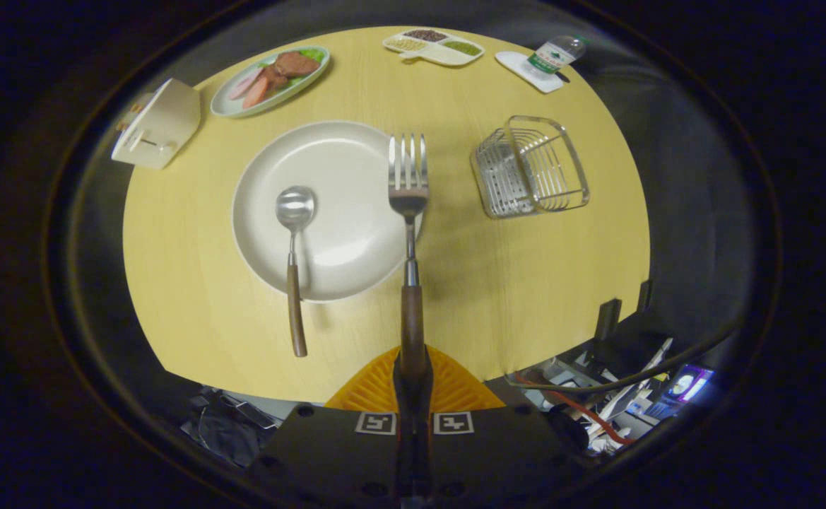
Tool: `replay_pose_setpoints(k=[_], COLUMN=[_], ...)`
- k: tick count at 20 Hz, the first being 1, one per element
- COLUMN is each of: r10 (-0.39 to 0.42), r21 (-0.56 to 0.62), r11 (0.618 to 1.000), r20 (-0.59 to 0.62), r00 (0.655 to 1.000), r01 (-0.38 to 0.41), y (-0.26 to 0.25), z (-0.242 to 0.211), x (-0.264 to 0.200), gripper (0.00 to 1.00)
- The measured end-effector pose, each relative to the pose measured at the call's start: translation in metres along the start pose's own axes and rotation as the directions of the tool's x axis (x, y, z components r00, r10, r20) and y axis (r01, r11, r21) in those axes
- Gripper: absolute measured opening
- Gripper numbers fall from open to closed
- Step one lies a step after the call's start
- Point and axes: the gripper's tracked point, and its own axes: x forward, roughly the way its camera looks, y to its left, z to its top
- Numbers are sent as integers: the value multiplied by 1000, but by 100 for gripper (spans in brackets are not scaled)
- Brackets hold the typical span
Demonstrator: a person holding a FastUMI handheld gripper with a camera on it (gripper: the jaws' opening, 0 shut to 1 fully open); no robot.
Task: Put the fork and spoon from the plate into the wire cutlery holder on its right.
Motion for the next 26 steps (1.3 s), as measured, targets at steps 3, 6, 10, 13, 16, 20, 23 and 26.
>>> replay_pose_setpoints(k=[3, 6, 10, 13, 16, 20, 23, 26], r10=[5, -8, -27, -23, -26, -21, -13, -5], r21=[50, 97, 144, 159, 133, 95, 94, 91], r11=[999, 995, 989, 986, 990, 995, 995, 996], r20=[10, -18, -61, -94, -133, -161, -167, -167], r00=[1000, 1000, 998, 995, 991, 987, 986, 986], r01=[-6, 10, 36, 38, 44, 36, 29, 20], y=[-19, -46, -78, -90, -98, -101, -101, -101], z=[12, 16, 17, 20, 22, 32, 36, 38], x=[-17, -18, -4, 7, 18, 30, 33, 34], gripper=[5, 5, 5, 6, 6, 7, 11, 13])
